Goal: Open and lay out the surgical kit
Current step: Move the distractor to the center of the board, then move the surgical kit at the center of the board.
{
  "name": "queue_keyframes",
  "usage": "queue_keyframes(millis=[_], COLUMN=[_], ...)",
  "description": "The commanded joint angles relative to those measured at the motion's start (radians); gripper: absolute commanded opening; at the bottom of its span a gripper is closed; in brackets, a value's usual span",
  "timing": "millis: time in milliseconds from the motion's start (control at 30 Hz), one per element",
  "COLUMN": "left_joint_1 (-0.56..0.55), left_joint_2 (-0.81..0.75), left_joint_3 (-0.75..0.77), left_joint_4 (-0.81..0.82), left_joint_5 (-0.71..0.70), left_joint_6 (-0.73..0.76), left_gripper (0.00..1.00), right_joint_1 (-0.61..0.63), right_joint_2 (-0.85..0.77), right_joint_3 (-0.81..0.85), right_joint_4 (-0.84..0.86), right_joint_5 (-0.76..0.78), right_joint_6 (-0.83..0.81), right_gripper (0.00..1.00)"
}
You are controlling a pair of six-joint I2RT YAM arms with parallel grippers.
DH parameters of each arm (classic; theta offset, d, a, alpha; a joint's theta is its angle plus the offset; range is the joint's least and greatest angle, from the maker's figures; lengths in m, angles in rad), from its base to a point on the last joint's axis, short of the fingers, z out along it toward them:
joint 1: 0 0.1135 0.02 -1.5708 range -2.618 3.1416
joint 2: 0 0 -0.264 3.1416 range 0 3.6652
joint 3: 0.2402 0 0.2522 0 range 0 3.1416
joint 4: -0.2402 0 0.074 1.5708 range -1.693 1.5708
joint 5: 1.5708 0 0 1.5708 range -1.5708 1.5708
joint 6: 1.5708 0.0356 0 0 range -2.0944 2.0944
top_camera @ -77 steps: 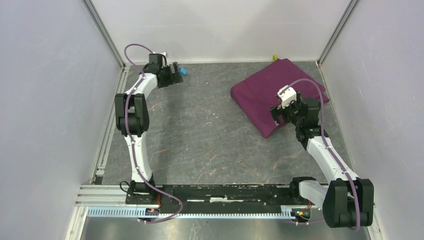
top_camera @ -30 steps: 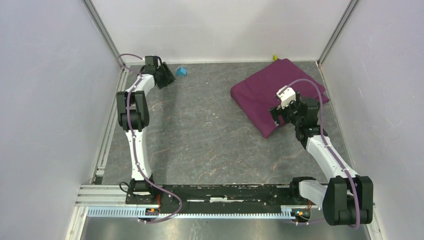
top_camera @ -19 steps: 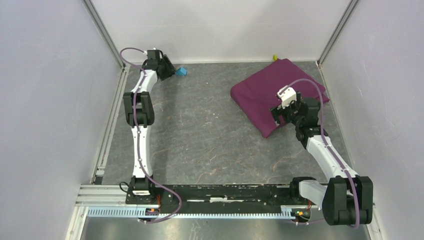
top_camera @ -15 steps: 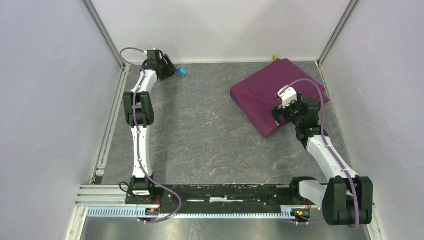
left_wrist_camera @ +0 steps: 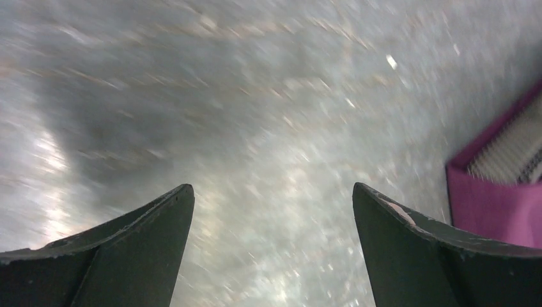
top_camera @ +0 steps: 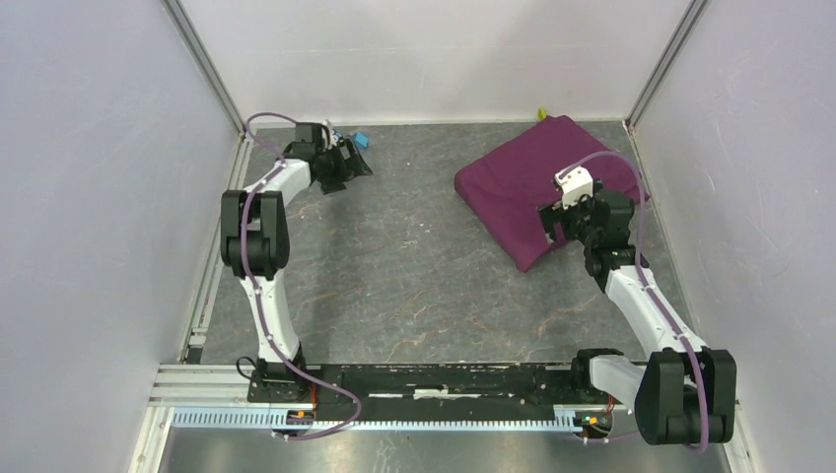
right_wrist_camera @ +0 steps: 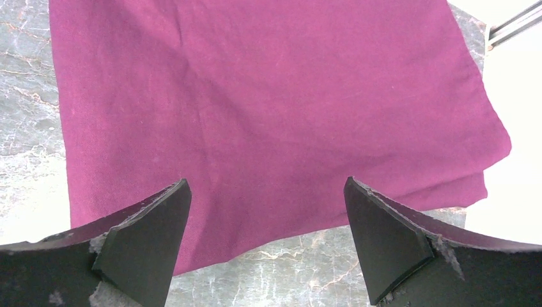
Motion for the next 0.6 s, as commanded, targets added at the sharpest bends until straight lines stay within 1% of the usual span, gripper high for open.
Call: queue_keyframes(millis=[0,133,233,300,400,467,567], left_joint_1=[-0.102,-0.205,-0.281,-0.321,-0.37,-0.407,-0.469], left_joint_2=[-0.181,-0.275,-0.33,-0.338,-0.314,-0.286,-0.239], left_joint_3=[-0.153,-0.285,-0.359,-0.369,-0.346,-0.314,-0.251], left_joint_4=[0.121,0.195,0.25,0.27,0.288,0.285,0.259], left_joint_5=[0.117,0.213,0.202,0.191,0.188,0.172,0.156], left_joint_6=[0.119,0.216,0.281,0.259,0.162,0.102,0.053], left_gripper=[1.0,1.0,1.0,1.0,1.0,1.0,1.0], right_joint_1=[0.003,0.019,0.036,0.035,0.031,0.014,-0.017], right_joint_2=[0.041,0.116,0.148,0.134,0.138,0.157,0.209], right_joint_3=[0.072,0.122,0.167,0.165,0.192,0.22,0.264], right_joint_4=[-0.01,-0.033,-0.102,-0.082,-0.073,-0.08,-0.092], right_joint_5=[-0.011,-0.072,-0.123,-0.074,0.05,0.106,0.161], right_joint_6=[0.024,-0.005,-0.038,-0.041,-0.036,-0.003,0.065], right_gripper=[0.97,0.97,0.97,0.97,0.97,0.97,0.97])
